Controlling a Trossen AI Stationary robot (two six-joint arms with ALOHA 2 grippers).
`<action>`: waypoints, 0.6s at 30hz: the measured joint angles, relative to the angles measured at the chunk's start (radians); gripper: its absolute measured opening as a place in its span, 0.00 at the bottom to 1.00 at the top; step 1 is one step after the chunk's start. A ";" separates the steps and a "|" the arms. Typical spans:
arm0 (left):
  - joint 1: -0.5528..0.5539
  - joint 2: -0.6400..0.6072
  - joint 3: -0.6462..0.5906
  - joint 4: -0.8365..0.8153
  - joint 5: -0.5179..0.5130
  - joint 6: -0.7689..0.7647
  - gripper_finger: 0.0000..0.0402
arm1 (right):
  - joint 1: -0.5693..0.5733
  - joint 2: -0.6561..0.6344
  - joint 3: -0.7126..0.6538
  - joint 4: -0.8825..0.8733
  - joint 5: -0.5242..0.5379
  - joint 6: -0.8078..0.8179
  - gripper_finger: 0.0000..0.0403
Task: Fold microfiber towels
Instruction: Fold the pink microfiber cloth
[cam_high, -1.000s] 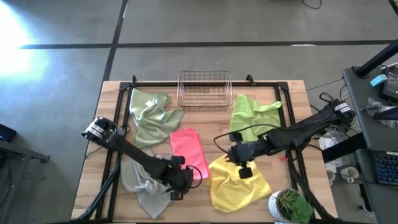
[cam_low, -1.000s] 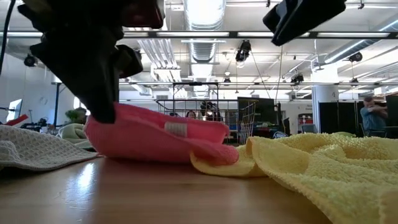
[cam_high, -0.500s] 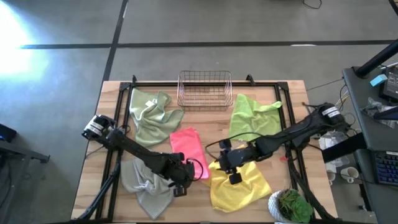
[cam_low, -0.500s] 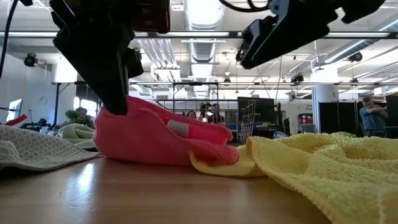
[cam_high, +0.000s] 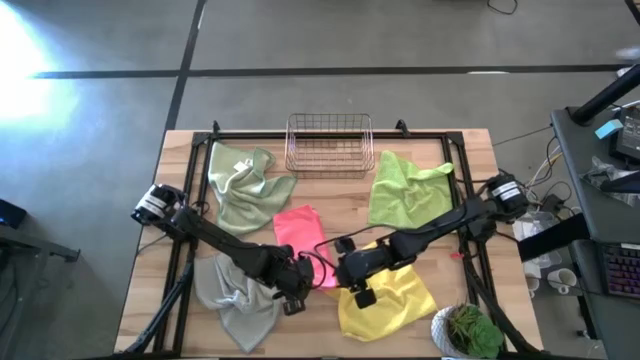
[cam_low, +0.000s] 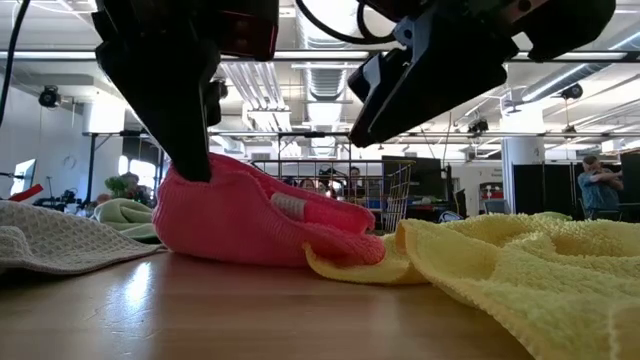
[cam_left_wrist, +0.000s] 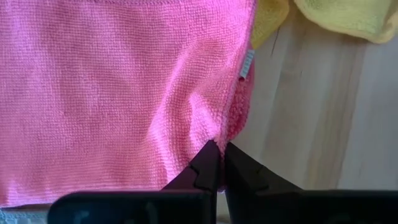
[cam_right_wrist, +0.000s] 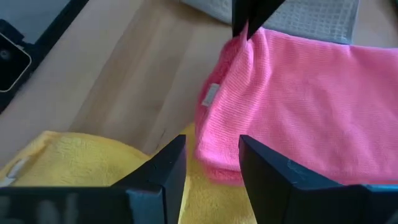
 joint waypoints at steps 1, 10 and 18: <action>0.000 0.000 0.002 0.000 0.000 -0.011 0.00 | 0.000 0.003 0.005 0.006 0.000 -0.003 0.34; 0.001 -0.031 0.024 0.006 -0.006 -0.017 0.00 | -0.001 0.010 -0.005 0.030 0.003 -0.009 0.36; 0.003 -0.092 0.023 0.002 -0.035 -0.015 0.00 | -0.003 0.043 -0.006 0.064 0.010 -0.007 0.36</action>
